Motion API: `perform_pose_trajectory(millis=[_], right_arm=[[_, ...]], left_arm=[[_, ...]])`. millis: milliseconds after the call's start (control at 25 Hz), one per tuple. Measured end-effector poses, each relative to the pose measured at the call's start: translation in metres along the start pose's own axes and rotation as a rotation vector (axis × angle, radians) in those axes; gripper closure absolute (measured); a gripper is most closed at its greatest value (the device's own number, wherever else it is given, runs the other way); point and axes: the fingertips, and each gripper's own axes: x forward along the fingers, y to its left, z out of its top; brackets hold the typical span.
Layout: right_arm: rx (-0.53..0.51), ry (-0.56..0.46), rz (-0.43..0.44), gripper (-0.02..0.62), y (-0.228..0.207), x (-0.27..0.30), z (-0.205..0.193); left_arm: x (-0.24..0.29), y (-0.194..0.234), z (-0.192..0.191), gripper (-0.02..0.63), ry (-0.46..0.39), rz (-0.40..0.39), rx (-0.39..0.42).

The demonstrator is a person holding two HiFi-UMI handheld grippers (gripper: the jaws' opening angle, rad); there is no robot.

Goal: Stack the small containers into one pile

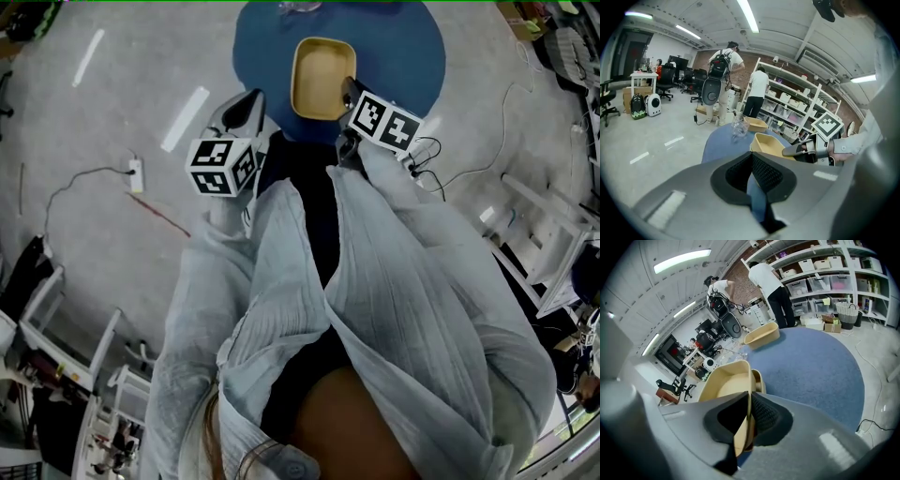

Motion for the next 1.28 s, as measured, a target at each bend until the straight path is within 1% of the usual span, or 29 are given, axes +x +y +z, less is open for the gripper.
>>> perform_pose_trajectory(millis=[280, 400, 760, 800, 1000, 1040, 1080, 1280], right_arm=[[0.011, -0.015, -0.047, 0.574, -0.005, 0.001, -0.004], [-0.014, -0.02, -0.067, 0.572, -0.01, 0.001, -0.004], [-0.047, -0.023, -0.064, 0.561, -0.009, 0.004, -0.002], [-0.045, -0.022, -0.056, 0.546, -0.007, 0.004, -0.002], [-0.07, -0.005, -0.006, 0.395, 0.005, 0.008, -0.002], [-0.077, -0.001, -0.001, 0.343, 0.007, 0.008, -0.002], [-0.084, 0.001, 0.004, 0.308, 0.009, 0.009, -0.002], [-0.117, -0.007, 0.036, 0.213, 0.014, 0.007, 0.0]], left_arm=[[-0.002, 0.003, -0.008, 0.592, 0.017, 0.002, -0.019], [0.0, -0.001, -0.012, 0.591, 0.027, -0.006, -0.016], [0.003, -0.007, -0.014, 0.592, 0.031, -0.017, -0.018], [0.003, -0.008, -0.014, 0.592, 0.032, -0.017, -0.016], [0.006, -0.006, -0.009, 0.592, 0.027, -0.022, -0.009], [0.007, -0.006, -0.009, 0.592, 0.026, -0.024, -0.007], [0.007, -0.007, -0.008, 0.591, 0.025, -0.026, -0.004], [0.008, -0.008, -0.003, 0.592, 0.022, -0.039, 0.009]])
